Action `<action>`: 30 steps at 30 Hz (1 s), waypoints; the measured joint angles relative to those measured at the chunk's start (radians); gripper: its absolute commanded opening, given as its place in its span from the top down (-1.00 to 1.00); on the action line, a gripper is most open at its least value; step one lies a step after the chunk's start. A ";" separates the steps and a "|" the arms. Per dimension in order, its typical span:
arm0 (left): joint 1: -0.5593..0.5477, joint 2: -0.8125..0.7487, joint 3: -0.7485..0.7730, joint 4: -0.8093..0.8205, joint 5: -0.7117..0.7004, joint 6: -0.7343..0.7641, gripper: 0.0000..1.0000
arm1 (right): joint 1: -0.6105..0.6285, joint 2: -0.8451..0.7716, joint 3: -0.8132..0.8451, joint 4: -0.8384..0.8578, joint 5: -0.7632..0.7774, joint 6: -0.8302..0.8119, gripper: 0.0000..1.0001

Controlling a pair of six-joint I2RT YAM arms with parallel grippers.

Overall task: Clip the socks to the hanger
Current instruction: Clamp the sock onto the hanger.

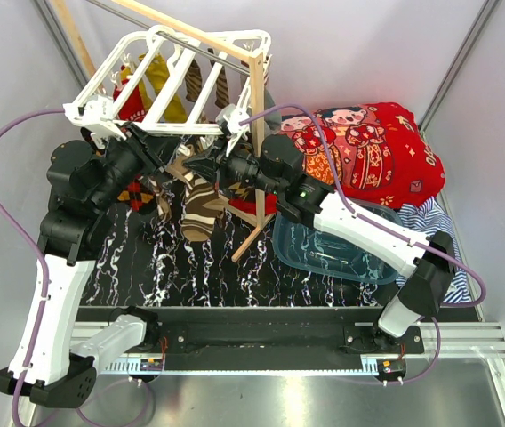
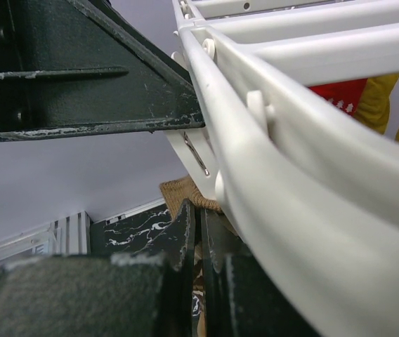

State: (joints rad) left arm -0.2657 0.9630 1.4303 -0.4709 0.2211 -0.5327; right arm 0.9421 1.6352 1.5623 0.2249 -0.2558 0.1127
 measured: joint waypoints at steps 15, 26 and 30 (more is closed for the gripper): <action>-0.001 -0.003 -0.001 -0.063 0.009 0.005 -0.39 | 0.000 0.000 0.020 -0.002 0.001 -0.002 0.55; -0.001 -0.060 0.001 -0.096 -0.001 0.016 -0.87 | 0.000 -0.015 0.009 0.014 0.009 -0.011 -0.48; -0.001 -0.106 0.001 -0.114 -0.022 0.032 -0.98 | 0.000 -0.071 -0.037 0.010 0.010 -0.011 -0.64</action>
State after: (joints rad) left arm -0.2668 0.8566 1.4315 -0.5854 0.1993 -0.5003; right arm 0.9417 1.5639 1.5249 0.2344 -0.2455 0.1013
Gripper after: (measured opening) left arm 0.977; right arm 0.767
